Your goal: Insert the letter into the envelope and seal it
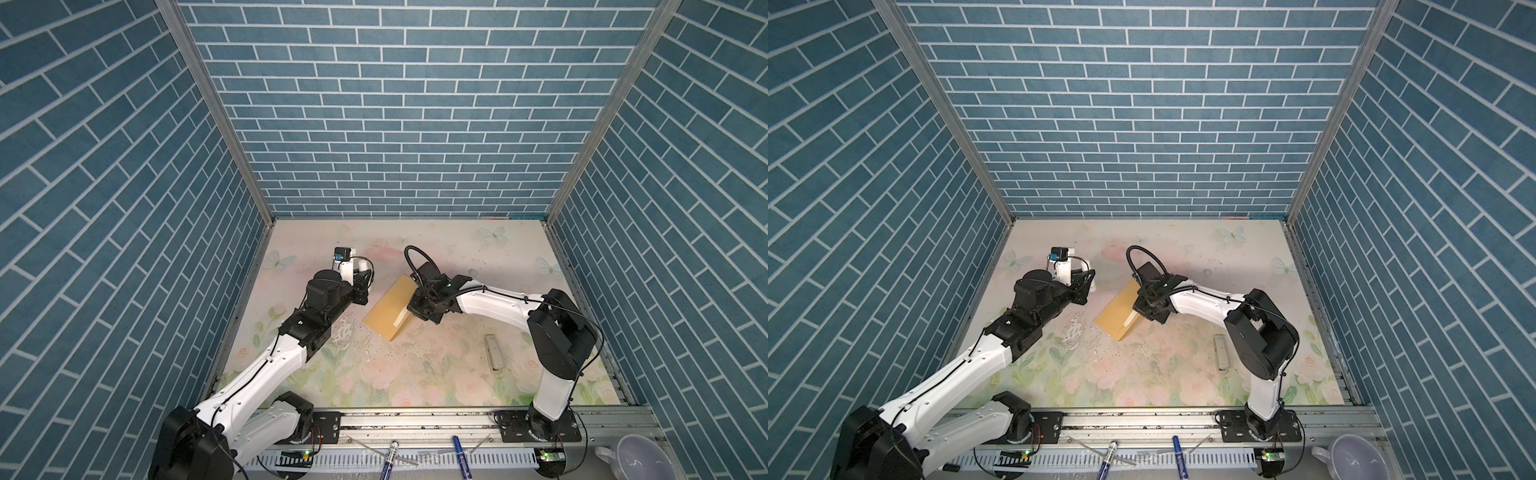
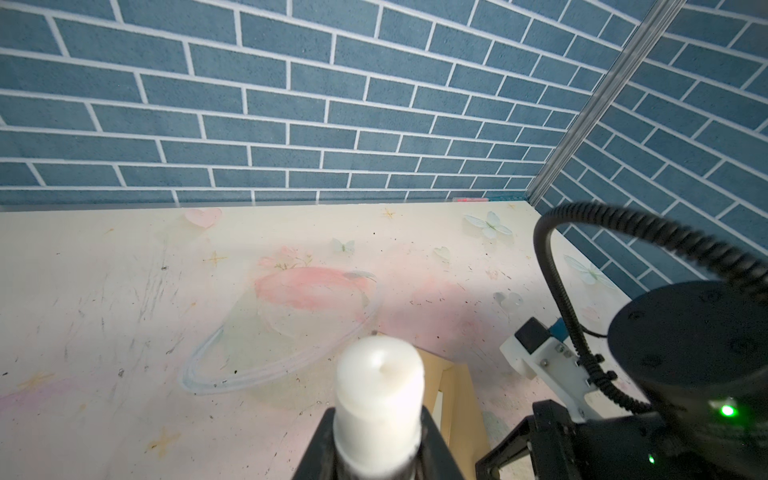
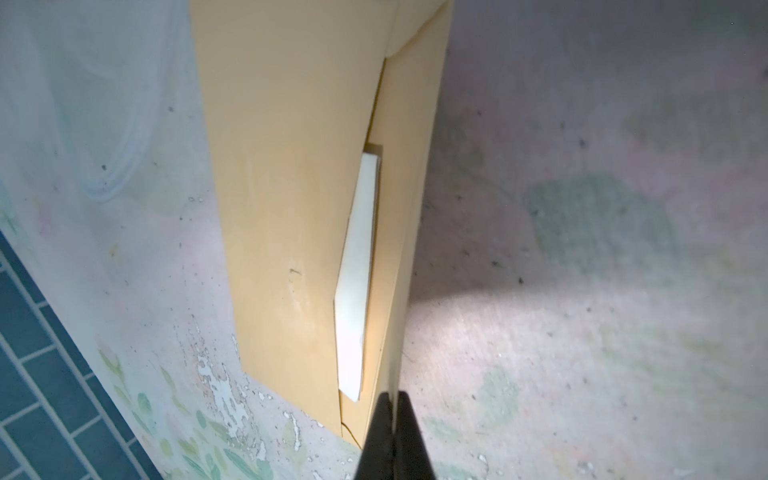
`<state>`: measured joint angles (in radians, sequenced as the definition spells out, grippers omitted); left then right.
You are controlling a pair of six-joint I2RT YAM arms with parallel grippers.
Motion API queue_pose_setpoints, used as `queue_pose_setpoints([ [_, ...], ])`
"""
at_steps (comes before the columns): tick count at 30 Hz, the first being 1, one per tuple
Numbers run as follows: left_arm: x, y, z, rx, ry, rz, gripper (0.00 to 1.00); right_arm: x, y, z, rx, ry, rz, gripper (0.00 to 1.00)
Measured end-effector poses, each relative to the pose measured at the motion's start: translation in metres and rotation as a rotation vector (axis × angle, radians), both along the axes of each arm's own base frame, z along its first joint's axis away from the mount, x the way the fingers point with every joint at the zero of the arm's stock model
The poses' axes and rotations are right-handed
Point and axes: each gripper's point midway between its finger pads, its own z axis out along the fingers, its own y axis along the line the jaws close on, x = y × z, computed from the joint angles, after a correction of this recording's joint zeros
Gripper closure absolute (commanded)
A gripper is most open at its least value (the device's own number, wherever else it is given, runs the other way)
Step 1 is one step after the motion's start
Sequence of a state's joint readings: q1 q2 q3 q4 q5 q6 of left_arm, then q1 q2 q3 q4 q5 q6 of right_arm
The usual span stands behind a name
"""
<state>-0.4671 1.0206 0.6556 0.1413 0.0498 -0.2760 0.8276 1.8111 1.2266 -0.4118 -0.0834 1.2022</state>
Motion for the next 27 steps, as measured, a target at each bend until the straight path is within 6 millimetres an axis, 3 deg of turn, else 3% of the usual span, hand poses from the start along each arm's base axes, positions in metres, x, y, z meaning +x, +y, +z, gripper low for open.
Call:
queue_pose_setpoints([
  [7,-0.001,-0.004,0.0,-0.011,-0.007,-0.019,1.0,0.029,-0.022,0.029,0.015,-0.15,0.251,1.0],
  [13,-0.001,-0.013,-0.009,-0.007,0.009,-0.045,1.0,0.034,-0.044,0.031,-0.003,-0.168,0.444,1.0],
  [19,-0.002,-0.027,-0.015,-0.005,0.016,-0.084,1.0,0.048,-0.038,0.047,-0.009,-0.204,0.643,1.0],
  [27,-0.002,-0.044,-0.033,0.0,0.034,-0.123,1.0,0.054,-0.039,0.031,-0.036,-0.151,0.773,1.0],
])
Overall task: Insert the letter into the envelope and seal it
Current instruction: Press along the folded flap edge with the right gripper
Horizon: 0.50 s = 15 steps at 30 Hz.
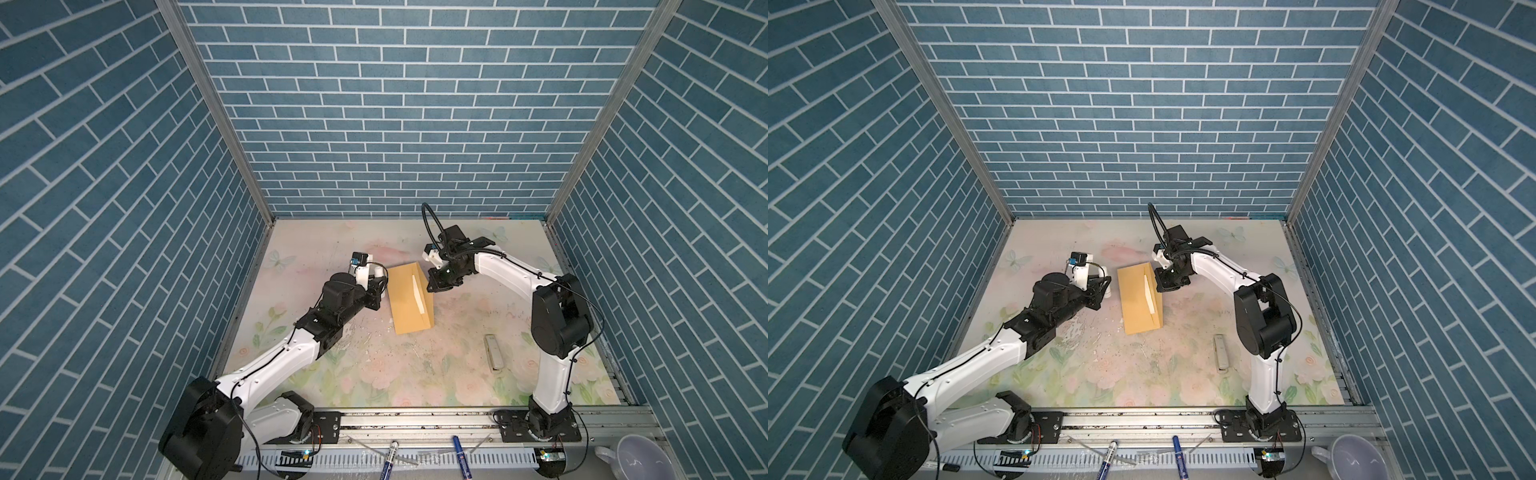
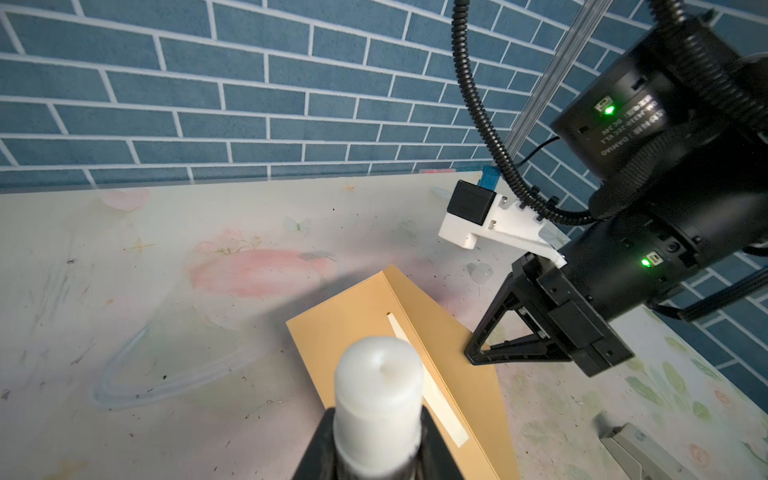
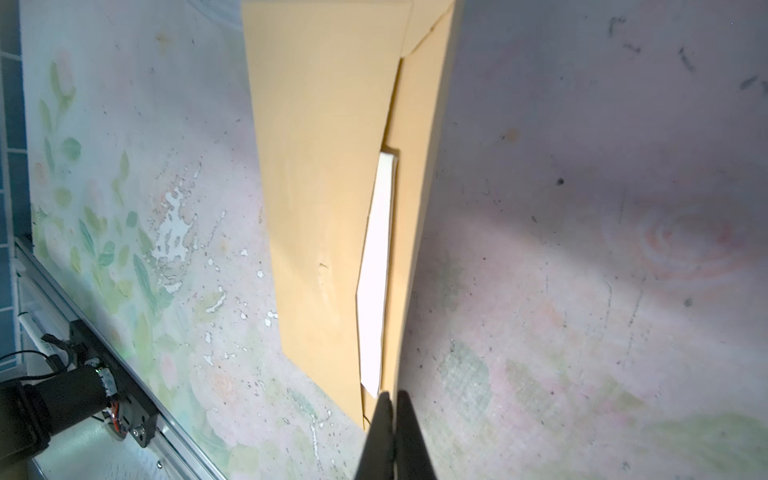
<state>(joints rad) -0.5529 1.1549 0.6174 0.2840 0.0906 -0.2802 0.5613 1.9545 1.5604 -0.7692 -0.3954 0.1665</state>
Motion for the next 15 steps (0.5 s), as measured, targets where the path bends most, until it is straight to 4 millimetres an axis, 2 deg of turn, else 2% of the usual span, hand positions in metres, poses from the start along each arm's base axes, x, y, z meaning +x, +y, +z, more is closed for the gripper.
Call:
queue_pose_setpoints([
  [3,0.001,-0.005,-0.007,0.001,0.008,-0.008,1.0,-0.001,-0.001,-0.011,-0.02,0.025,0.017,0.99],
  [6,0.004,-0.01,-0.015,0.0,0.018,-0.014,1.0,-0.001,0.0,-0.019,-0.026,0.042,0.027,0.86],
  [8,0.004,-0.013,-0.02,0.0,0.026,-0.018,1.0,-0.001,0.0,-0.023,-0.026,0.047,0.037,0.73],
  [11,0.005,-0.018,-0.029,0.002,0.035,-0.027,1.0,0.001,0.002,-0.021,-0.016,0.039,0.036,0.58],
  [15,0.005,-0.023,-0.04,0.007,0.049,-0.035,1.0,0.012,0.005,-0.005,0.036,-0.027,0.006,0.54],
])
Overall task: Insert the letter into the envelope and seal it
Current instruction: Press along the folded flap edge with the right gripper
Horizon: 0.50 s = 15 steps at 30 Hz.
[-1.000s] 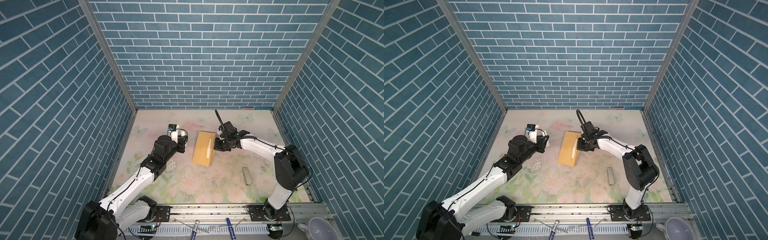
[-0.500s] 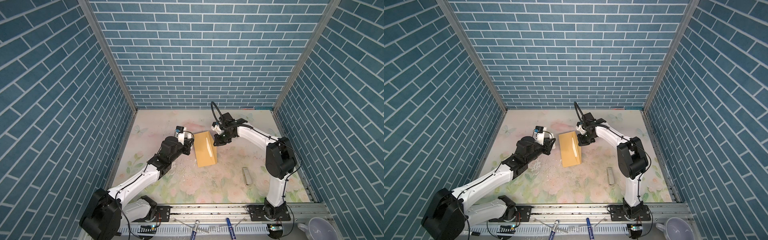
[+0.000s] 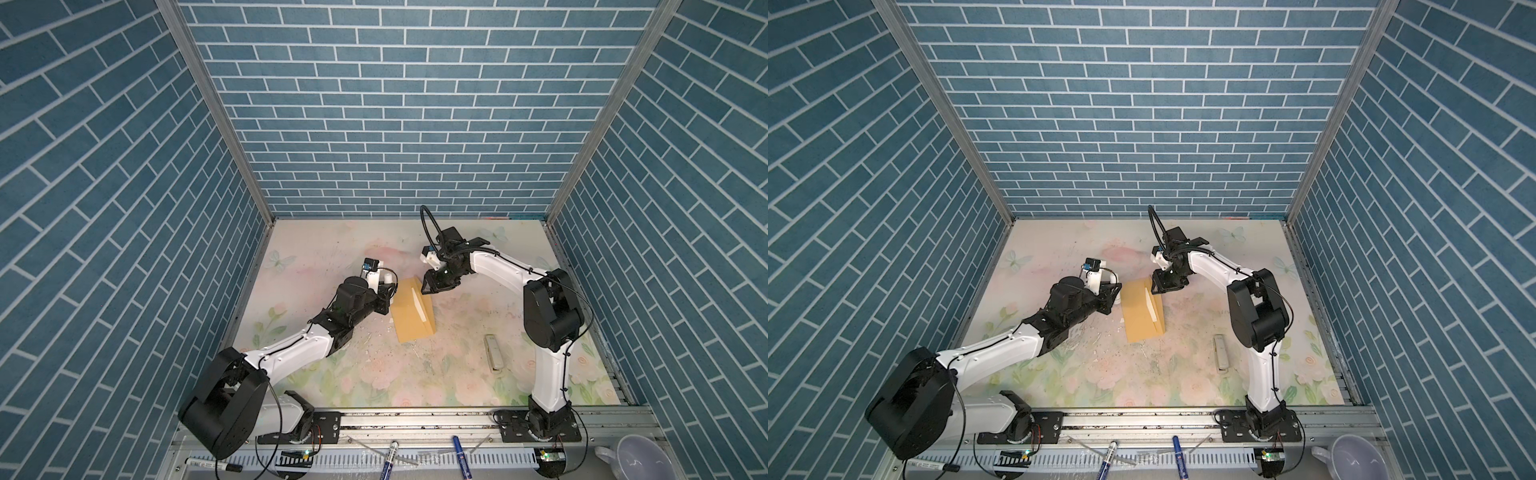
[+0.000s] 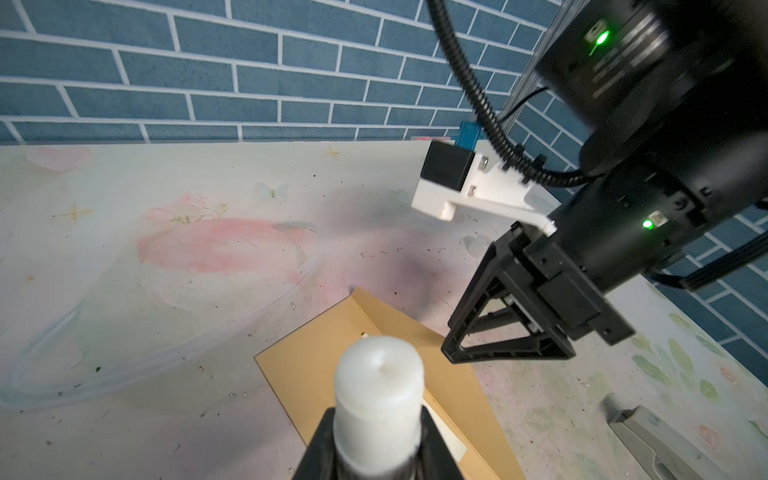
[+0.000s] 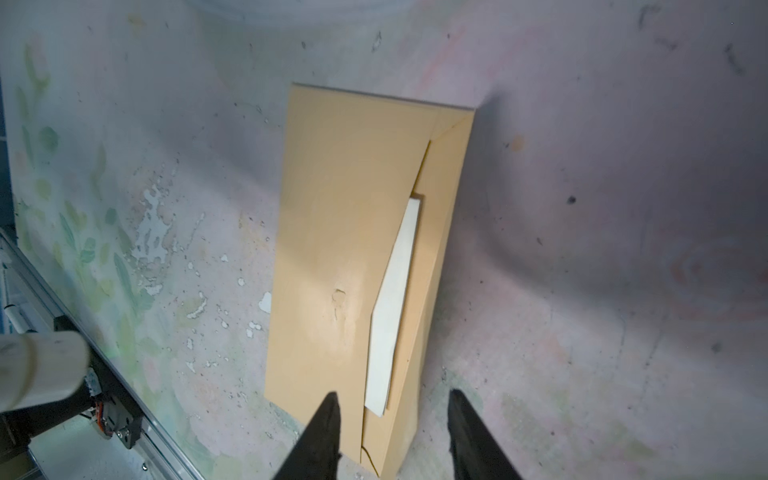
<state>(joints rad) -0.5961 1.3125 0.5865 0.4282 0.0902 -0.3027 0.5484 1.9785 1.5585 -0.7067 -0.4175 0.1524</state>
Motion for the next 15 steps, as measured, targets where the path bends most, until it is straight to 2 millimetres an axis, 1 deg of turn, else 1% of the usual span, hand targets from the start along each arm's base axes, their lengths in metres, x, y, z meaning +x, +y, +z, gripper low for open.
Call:
queue_pose_setpoints([
  [2,0.001,-0.001,-0.005,0.001,0.004,0.001,1.0,0.004,-0.004,0.016,0.048,-0.054,-0.034,0.48],
  [4,0.002,-0.001,-0.01,0.003,0.01,0.004,1.0,0.006,-0.014,0.034,0.099,-0.099,-0.091,0.48],
  [6,0.003,-0.002,-0.016,0.004,0.017,0.008,1.0,0.01,-0.027,0.051,0.161,-0.151,-0.173,0.53],
  [8,0.004,-0.002,-0.023,0.006,0.028,0.011,1.0,0.015,-0.041,0.062,0.209,-0.191,-0.251,0.61],
  [10,0.004,-0.003,-0.029,0.009,0.036,0.013,1.0,0.019,-0.054,0.063,0.236,-0.207,-0.323,0.71],
  [12,0.006,-0.004,-0.035,0.011,0.046,0.015,1.0,0.024,-0.064,0.057,0.243,-0.205,-0.385,0.8],
  [15,0.008,-0.005,-0.042,0.01,0.052,0.022,1.0,0.023,-0.067,0.044,0.245,-0.179,-0.433,0.87],
])
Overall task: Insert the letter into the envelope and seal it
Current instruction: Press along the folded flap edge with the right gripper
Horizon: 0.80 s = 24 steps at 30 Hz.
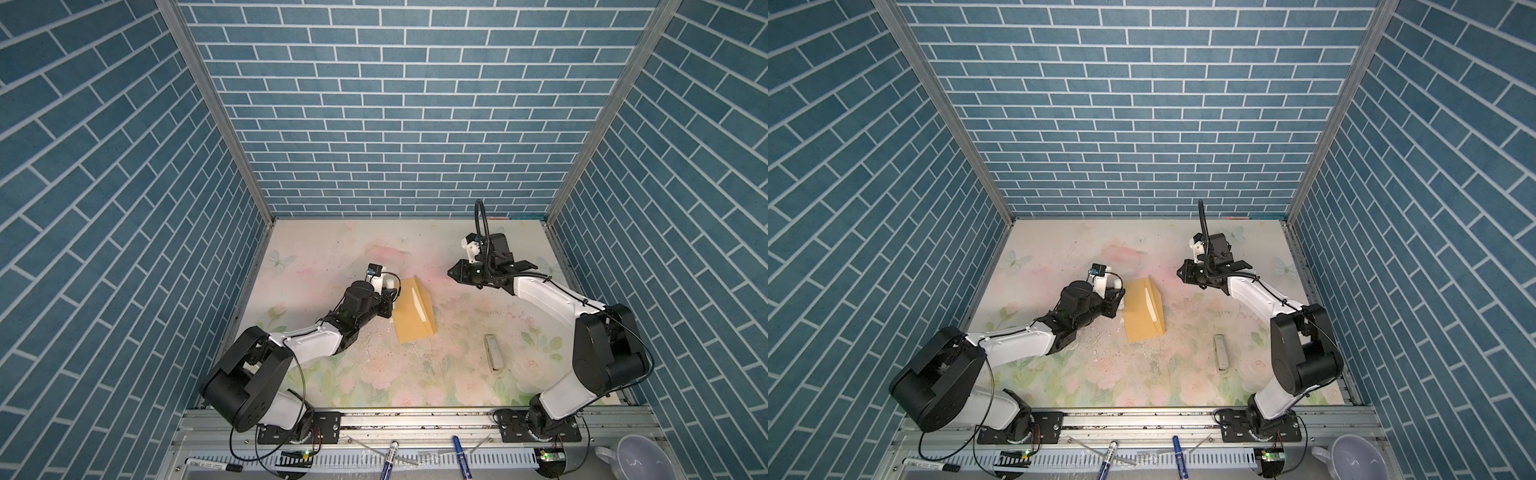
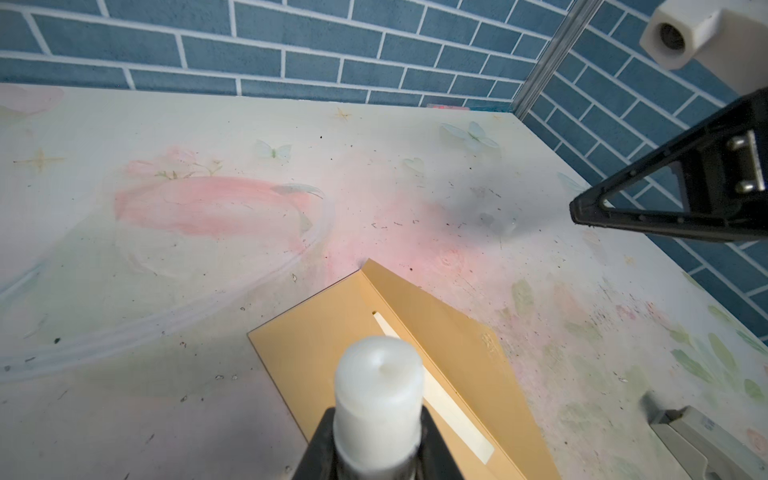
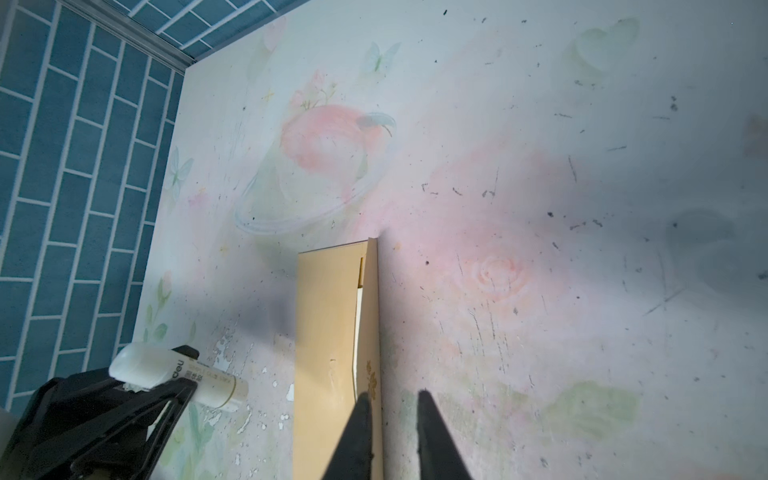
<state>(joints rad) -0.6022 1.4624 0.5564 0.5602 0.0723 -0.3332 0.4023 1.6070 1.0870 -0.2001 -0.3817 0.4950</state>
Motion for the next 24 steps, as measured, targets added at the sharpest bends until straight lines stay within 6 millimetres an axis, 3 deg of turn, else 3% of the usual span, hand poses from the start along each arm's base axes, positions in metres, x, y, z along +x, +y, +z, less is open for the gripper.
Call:
queue_pose_setpoints([
  [4,0.003,-0.002,-0.008,-0.007,0.007,0.005,1.0,0.004,0.004,-0.01,0.022,0.03,-0.021,0.94],
  [10,0.006,-0.004,-0.021,-0.006,0.028,0.012,1.0,0.002,0.015,-0.046,0.025,0.125,-0.026,0.96],
  [16,0.008,-0.004,-0.034,0.0,0.047,0.023,1.0,-0.014,0.04,-0.074,0.02,0.203,0.02,0.97],
  [24,0.008,-0.001,-0.054,0.012,0.069,0.042,1.0,-0.034,0.069,-0.09,0.027,0.248,0.08,0.98],
])
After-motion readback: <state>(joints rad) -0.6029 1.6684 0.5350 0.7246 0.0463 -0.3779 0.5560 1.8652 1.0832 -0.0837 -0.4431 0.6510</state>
